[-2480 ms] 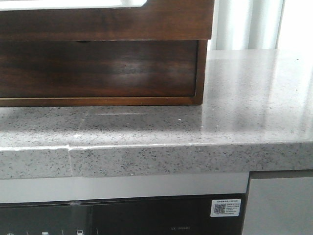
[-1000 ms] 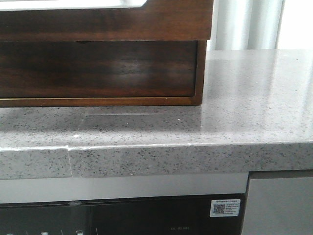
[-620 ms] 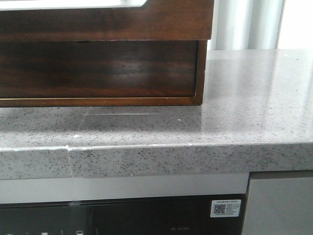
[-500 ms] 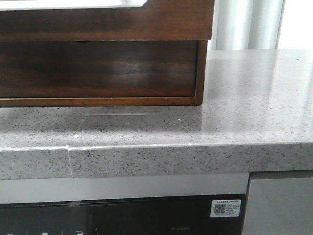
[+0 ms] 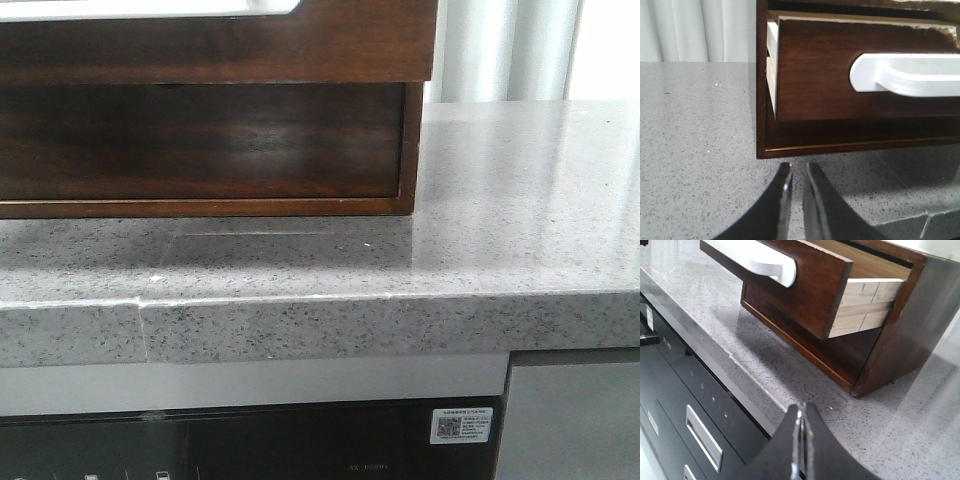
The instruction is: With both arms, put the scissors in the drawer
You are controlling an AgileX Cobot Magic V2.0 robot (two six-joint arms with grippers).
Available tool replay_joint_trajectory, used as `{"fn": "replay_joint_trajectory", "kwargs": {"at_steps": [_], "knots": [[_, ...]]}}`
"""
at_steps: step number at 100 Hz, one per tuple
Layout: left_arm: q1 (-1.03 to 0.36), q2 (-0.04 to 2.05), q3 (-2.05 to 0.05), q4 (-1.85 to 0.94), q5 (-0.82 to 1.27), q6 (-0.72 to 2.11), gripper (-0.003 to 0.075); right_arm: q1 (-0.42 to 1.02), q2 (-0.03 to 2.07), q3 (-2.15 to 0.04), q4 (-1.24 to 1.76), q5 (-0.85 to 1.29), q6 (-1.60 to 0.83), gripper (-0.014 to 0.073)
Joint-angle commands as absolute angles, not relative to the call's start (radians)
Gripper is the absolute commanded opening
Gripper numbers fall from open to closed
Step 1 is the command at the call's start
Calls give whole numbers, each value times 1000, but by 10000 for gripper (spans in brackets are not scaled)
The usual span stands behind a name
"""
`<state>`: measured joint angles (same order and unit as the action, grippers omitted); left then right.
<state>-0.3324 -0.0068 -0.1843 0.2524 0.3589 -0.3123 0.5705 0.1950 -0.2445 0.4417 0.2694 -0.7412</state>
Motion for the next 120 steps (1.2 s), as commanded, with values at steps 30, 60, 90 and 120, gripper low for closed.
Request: {"fn": "replay_joint_trajectory", "kwargs": {"at_steps": [30, 60, 90, 120], "knots": [[-280, -40, -175, 131, 298, -264, 3, 565, 205, -271, 452, 199, -742, -106], [-84, -40, -45, -57, -67, 144, 3, 565, 205, -271, 452, 199, -742, -106], [88, -40, 20, 18, -84, -9, 3, 565, 205, -271, 452, 199, -742, -106], [58, -40, 20, 45, 141, -55, 3, 565, 205, -271, 452, 199, -742, -106]]}}
